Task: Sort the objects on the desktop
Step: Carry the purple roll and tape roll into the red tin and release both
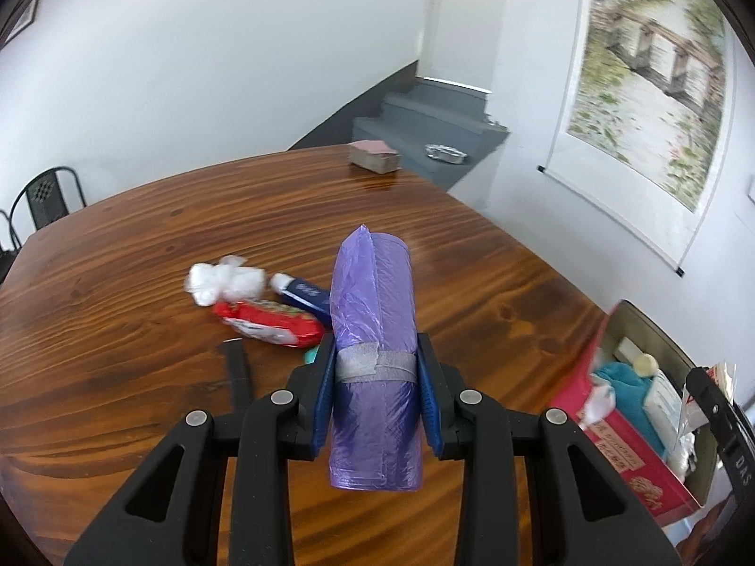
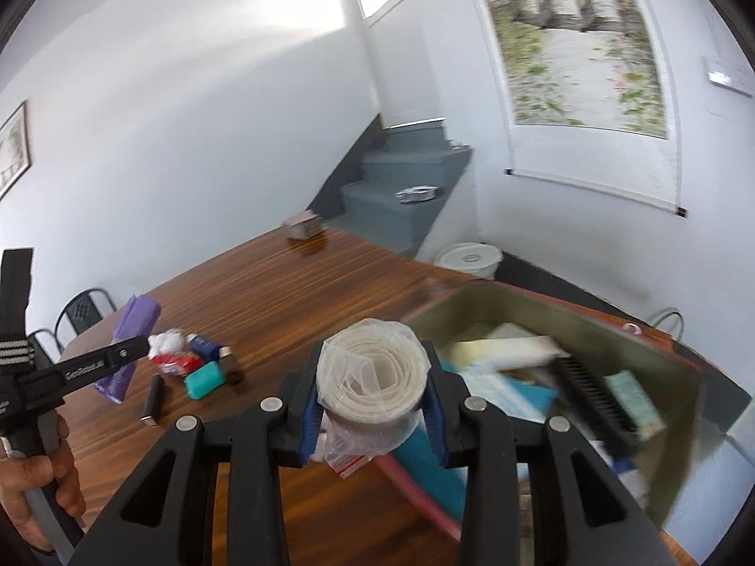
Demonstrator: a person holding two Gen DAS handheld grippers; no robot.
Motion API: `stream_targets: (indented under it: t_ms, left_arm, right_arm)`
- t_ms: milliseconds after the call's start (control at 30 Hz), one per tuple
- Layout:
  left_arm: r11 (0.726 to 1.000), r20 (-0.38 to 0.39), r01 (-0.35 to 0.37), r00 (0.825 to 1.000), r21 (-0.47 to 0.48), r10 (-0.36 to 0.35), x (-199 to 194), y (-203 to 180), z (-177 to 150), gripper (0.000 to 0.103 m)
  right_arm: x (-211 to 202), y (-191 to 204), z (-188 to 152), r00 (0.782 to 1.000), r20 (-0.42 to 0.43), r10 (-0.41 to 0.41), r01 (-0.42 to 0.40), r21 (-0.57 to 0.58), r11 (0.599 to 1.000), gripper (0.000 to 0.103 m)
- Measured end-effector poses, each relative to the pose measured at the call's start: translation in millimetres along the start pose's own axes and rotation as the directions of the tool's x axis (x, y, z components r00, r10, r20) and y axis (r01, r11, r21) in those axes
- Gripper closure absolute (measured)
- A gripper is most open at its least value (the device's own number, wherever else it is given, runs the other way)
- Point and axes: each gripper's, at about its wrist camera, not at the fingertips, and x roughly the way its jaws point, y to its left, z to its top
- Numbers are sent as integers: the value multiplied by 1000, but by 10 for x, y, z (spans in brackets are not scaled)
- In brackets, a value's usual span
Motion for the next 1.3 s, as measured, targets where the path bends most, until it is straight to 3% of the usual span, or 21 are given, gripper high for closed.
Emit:
stream_targets:
  t_ms: [233, 433, 700, 1100, 1167, 1300]
  left_arm:
    - [994, -14, 94, 996, 56, -93, -58, -475, -44, 69]
    - [977, -32, 182, 983, 109, -180, -60, -966, -63, 69]
    - [955, -82, 239, 970, 175, -228, 64, -1534, -95, 69]
    - [910, -167, 323, 943, 260, -287, 229, -2051, -156, 68]
    - [902, -184, 342, 936, 263, -301, 250, -2081, -175, 65]
    - [899, -149, 343, 938, 272, -313, 181, -2078, -165, 47]
  right_arm:
    - [-197, -465, -35, 998, 7, -70, 69, 51, 996, 63]
    - [-244, -757, -85, 996, -20, -84, 85, 88, 992, 63]
    - [-306, -985, -99, 998, -17, -56, 57, 119, 991, 63]
    - [-296, -1095, -139, 999, -27, -26, 29, 125, 992, 62]
    - [-289, -1103, -134, 999, -31, -25, 29, 128, 991, 61]
    - [-270, -1108, -134, 999, -39, -23, 28, 129, 991, 57]
